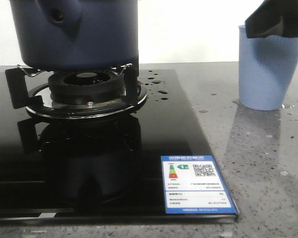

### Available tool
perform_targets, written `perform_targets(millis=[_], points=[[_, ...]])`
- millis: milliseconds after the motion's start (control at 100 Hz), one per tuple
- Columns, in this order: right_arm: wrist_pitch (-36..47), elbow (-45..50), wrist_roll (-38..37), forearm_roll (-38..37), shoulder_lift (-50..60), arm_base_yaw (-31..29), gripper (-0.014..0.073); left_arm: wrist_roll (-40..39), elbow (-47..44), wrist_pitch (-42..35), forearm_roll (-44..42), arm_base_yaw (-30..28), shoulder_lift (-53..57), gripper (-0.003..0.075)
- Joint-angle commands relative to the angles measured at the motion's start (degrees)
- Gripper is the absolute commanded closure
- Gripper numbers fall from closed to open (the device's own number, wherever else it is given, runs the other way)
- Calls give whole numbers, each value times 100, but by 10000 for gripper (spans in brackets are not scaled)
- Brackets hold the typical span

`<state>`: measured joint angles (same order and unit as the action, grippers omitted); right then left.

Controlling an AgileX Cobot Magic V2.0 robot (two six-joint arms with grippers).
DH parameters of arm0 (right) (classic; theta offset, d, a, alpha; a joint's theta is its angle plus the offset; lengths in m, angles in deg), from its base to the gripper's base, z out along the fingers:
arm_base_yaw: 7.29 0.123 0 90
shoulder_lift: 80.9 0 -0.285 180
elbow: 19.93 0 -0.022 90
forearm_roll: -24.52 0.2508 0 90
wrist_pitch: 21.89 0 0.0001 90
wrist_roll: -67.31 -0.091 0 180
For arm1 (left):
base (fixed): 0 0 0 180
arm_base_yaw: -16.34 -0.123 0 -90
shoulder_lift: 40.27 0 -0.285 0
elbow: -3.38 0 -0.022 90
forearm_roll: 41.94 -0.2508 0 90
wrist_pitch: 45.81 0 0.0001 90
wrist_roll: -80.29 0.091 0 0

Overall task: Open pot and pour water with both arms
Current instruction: 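Lower the right gripper onto the light blue cup and grasp it, then lift the held cup with the right gripper toward the open pot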

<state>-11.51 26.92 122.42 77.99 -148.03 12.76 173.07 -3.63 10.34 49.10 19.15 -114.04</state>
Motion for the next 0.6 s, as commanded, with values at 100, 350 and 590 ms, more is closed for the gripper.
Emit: perform_targets(millis=[100,350,590], points=[[803,-158,-437,40,-303,62,-60,-4,197,26,574,-3,130,428],[1068,-158,-1218,-490,-686,62,-60,-4,197,26,574,-3,130,428],[1488,-158,-2442,-1645,-1003,62,41,-4,197,26,574,-3,130,428]])
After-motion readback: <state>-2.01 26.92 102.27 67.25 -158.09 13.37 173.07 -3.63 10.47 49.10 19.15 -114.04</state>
